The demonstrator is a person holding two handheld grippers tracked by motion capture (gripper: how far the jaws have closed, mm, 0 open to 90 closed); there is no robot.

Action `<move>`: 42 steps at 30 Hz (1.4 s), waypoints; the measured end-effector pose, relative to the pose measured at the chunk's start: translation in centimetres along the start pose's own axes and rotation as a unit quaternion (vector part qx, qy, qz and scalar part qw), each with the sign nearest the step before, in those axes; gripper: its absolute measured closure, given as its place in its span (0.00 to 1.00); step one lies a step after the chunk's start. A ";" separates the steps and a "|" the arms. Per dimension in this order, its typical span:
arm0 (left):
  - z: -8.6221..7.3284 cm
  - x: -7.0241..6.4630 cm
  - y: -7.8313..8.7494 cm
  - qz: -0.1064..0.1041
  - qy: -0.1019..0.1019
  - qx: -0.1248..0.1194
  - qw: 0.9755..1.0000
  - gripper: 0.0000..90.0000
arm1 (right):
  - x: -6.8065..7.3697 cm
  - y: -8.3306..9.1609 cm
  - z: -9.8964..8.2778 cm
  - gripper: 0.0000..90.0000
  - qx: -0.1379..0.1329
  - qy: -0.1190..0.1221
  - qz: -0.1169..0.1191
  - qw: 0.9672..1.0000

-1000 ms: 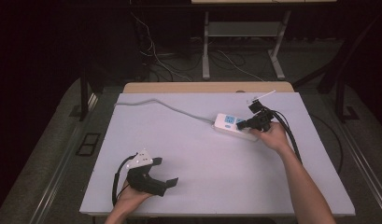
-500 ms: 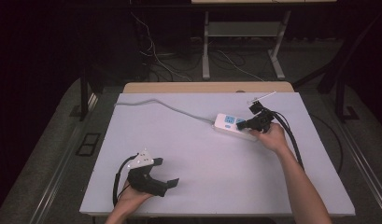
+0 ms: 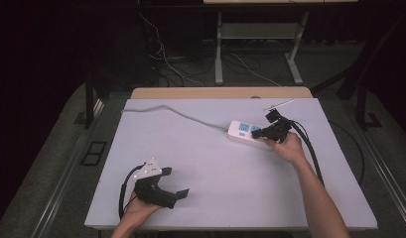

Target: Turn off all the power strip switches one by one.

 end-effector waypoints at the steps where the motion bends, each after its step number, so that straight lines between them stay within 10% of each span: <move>1: 0.0 0.0 0.0 0.000 0.000 0.000 1.000 0.00 | 0.0 0.0 0.0 1.00 0.003 0.001 0.000 1.000; 42: -0.1 0.3 0.0 0.001 0.002 0.003 1.000 0.00 | 0.5 2.6 2.0 1.00 -0.007 0.029 -0.014 0.999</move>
Point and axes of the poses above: each handheld gripper's, and its own axes: y roughly backward along the jaws, z roughly out of its top, x roughly to its left, the point moved 3 cm from there along -y, roughly forward along the jaws, and after that the axes turned 6 degrees about -z, right-handed, at the moved point
